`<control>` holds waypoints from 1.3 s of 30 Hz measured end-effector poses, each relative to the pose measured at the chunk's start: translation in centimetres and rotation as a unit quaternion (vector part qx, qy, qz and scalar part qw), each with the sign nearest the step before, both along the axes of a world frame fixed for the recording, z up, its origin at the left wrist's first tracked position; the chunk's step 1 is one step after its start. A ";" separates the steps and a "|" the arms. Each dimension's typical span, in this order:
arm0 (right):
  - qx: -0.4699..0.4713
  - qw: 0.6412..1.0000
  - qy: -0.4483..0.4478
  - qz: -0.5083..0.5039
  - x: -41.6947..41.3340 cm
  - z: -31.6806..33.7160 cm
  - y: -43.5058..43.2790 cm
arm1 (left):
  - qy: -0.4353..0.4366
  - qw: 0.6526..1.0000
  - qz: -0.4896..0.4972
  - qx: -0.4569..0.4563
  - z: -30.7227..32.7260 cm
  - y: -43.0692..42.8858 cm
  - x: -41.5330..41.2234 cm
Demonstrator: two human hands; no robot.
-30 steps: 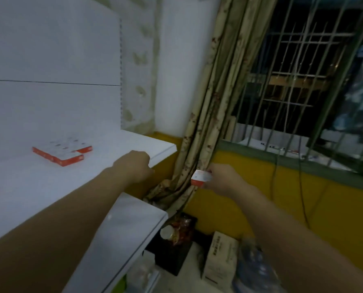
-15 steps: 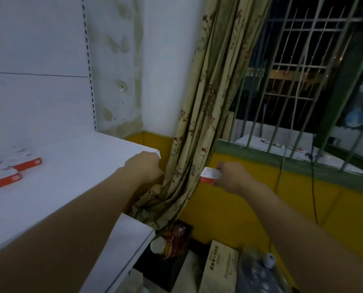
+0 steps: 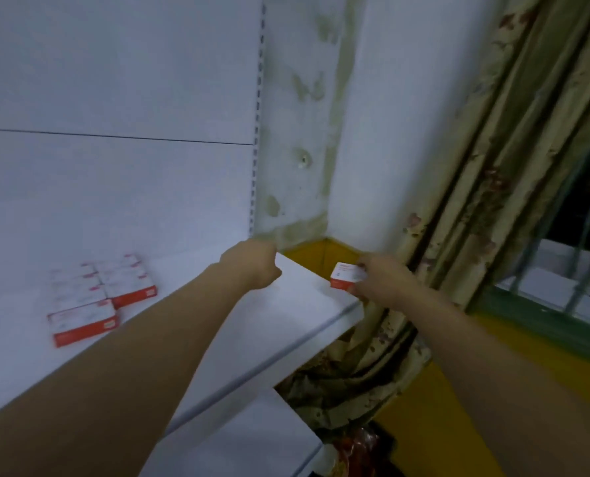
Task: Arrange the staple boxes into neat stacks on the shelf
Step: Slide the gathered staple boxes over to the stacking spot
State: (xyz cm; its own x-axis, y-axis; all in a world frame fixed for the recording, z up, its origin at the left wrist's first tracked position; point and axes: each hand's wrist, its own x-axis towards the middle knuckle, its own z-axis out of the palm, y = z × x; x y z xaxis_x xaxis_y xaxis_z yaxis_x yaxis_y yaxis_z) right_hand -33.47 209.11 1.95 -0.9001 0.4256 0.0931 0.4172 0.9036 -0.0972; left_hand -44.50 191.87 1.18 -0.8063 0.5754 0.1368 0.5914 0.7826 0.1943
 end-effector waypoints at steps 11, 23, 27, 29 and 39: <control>-0.053 0.958 0.026 0.279 -15.3 -1.0 -10.3 | -0.003 0.964 0.265 0.004 0.2 -13.8 -4.8; -0.148 0.860 0.110 0.476 -18.9 -3.3 -21.9 | 0.013 0.945 0.310 0.103 -2.5 -20.7 -3.1; -0.186 0.826 0.143 0.513 -18.7 -4.1 -23.1 | 0.060 0.941 0.292 0.158 -4.0 -21.1 -3.3; -0.191 0.814 0.168 0.523 -18.8 -4.3 -23.1 | 0.089 0.941 0.279 0.172 -4.3 -21.4 -3.5; -0.210 0.784 0.248 0.529 -19.9 -5.1 -21.8 | 0.170 0.918 0.237 0.269 -4.5 -20.8 -5.1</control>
State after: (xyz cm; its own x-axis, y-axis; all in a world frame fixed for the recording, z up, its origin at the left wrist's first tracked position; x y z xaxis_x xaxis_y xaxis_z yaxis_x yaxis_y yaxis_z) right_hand -53.33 187.29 -3.16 -0.6673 -0.4476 0.5953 -0.7275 0.5629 -0.3922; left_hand -49.56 171.08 -3.32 -0.8073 -0.0538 0.5877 0.3069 0.8124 0.4958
